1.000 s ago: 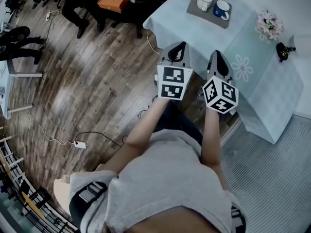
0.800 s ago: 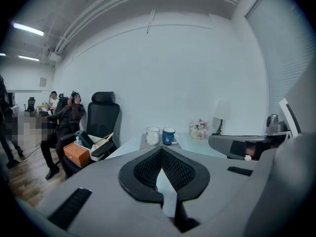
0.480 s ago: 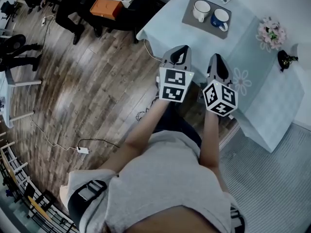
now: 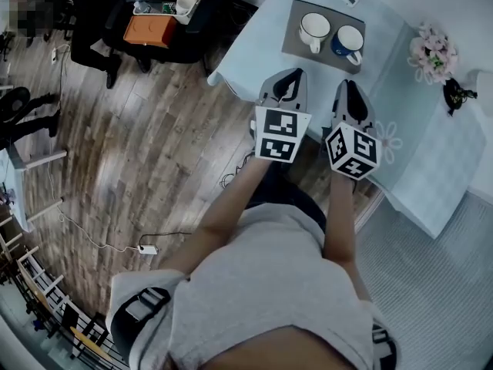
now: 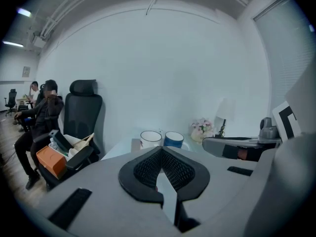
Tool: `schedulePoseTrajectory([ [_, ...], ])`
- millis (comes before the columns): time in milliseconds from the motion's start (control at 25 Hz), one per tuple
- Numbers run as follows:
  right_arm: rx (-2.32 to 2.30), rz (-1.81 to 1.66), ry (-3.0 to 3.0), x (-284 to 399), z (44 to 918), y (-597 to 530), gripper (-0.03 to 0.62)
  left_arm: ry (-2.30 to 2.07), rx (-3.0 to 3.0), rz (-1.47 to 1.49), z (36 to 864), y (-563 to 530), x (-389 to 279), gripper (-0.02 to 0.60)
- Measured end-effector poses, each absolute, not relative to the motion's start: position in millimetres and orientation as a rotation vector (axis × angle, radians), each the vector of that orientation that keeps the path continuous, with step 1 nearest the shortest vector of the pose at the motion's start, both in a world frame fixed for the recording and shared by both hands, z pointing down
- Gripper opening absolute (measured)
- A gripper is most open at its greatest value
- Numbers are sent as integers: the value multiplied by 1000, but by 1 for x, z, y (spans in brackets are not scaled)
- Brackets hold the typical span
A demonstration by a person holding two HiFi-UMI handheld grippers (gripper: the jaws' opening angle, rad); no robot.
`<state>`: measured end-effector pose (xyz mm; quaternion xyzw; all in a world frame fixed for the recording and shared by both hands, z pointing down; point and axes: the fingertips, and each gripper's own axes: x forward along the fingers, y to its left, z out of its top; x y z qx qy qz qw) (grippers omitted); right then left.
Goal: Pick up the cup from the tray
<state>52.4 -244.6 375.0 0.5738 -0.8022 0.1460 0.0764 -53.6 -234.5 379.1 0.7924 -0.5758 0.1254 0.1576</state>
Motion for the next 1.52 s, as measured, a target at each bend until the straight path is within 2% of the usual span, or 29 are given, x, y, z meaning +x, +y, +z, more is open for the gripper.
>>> schedulePoseTrajectory([
  [80,1736,417,-2377,54,380,-257,20,-1618,2279,373,384,-245,-54,5],
  [160,1725,408,-2357,54,388,-268,143,-1582,2293,381,391,-252,-52,5],
  [560,1724,427,-2226,54,424,-314,242,-1446,2316,427,421,-284,-56,5],
  [1000,1541,409,-2250,67,449,-349,328,-1329,2341,471,439,-288,-23,5],
  [1520,1355,397,-2328,55,468,-391,344,-1357,2280,486,444,-305,-13,5],
])
